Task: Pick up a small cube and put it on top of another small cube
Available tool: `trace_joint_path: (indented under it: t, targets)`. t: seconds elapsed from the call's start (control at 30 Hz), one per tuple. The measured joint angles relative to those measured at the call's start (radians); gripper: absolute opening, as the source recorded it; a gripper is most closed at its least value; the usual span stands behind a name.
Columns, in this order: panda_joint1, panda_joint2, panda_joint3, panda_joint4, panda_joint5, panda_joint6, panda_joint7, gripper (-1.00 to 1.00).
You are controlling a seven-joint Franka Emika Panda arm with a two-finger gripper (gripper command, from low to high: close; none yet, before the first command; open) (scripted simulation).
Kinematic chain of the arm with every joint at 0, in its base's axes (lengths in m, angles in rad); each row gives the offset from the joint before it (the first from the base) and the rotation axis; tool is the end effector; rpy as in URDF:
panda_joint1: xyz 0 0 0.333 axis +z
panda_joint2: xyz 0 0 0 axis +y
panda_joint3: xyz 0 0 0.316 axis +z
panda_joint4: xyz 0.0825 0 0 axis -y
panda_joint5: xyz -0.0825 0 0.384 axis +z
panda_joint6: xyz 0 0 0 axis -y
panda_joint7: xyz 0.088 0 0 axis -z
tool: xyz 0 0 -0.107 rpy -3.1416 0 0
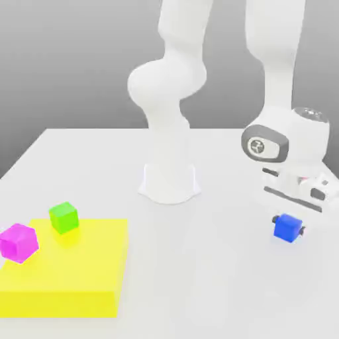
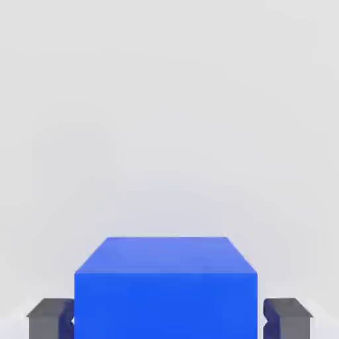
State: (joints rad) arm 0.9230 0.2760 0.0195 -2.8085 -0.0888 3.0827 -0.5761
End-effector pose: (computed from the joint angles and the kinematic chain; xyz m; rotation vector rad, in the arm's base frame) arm 0.2035 0.2938 0.1288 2.1813 2.2607 -0.0024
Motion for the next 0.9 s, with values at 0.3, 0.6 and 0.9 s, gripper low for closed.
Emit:
trace_joint_path:
  t: [0.3,0.6,0.9]
  targets:
    - [-0.026,-0.19,0.04,-0.036,0.057,-0.154,-0.043,-1.0]
    - [-0.35,-0.302,-0.151,0.058,0.064,-0.348,0.085,-1.0]
    - [-0.77,-0.346,-0.349,0.194,0.039,-0.521,0.272,-1.0]
